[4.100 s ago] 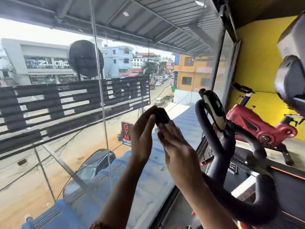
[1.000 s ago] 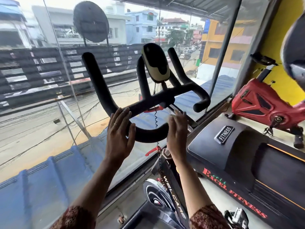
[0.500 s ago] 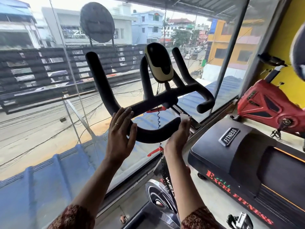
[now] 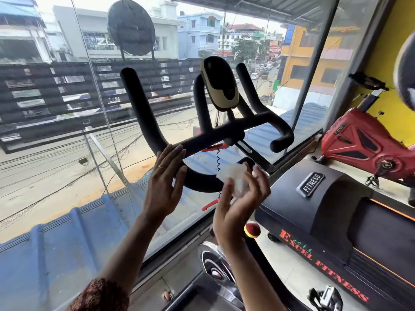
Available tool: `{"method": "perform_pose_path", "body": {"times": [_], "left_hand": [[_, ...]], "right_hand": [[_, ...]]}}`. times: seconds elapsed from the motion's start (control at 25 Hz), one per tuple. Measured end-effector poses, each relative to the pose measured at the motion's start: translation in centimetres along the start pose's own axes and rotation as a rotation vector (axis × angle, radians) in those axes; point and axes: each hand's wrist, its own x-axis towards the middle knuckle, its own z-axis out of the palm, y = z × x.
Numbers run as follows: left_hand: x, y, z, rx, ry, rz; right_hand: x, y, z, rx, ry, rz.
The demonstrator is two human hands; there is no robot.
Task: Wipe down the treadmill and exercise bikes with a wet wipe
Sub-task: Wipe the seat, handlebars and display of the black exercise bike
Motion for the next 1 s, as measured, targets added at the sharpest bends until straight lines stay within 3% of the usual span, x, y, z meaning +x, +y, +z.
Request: {"method": "perform_pose_path", "body": {"times": [0.08,0.2,0.28,0.36,0.44,0.6,1.0], "left_hand": [[0.1,0.0,0.1,-0.003,0.001,-0.016],[-0.2,0.2,0.1,-0.024,0.016,-0.004],[-0.3,-0.5,-0.4,-0.017,0.055,-0.032],[0.1,-1.4,-1.2,-0.019,0.14,-0.177],[0.8,-2.6,-2.0,-0.022,0.145,-0.253],[1.7,-5.3,-1.9,-0.036,0.012,-0.039],[9.9,-13.1,-3.2,-0.123,0.01,0.35]], "right_hand": [[1.4,2.3,0.0,-0.167,-0.103,-0.053],[-0.9,2.1,1.0,-0.232,-0.213,-0.064],[-2.7,0.5,2.4,-0.363,-0.321,-0.23],[-2.8,0.4,2.8,-0.614,-0.443,-0.509],[-2.2,2.3,1.7,-0.739,-0.452,-0.641],[-2.7,3.7,0.8,-0.692,-0.321,-0.543],[-3.5,-0.9,8.2,-0.991,-0.241,-0.503]]}}
